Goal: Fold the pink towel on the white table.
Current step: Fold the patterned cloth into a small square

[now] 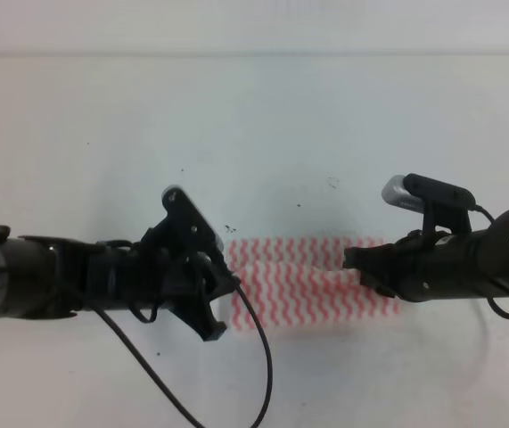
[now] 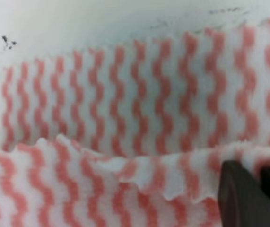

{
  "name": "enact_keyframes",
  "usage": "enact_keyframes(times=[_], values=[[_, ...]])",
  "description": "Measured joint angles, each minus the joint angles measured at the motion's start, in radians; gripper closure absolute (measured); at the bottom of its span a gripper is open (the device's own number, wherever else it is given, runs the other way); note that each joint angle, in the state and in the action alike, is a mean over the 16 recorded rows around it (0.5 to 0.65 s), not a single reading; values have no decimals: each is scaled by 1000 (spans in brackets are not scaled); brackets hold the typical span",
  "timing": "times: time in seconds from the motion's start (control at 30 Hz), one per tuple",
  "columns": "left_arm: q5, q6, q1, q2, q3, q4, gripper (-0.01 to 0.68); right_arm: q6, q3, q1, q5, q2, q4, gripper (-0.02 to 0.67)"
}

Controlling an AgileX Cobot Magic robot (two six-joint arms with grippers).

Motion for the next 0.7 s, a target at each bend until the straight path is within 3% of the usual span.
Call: enact_keyframes(times=[0.7], values=[[-66, -31, 0, 66, -76, 25, 675, 0, -73, -38, 25, 59, -19, 666]])
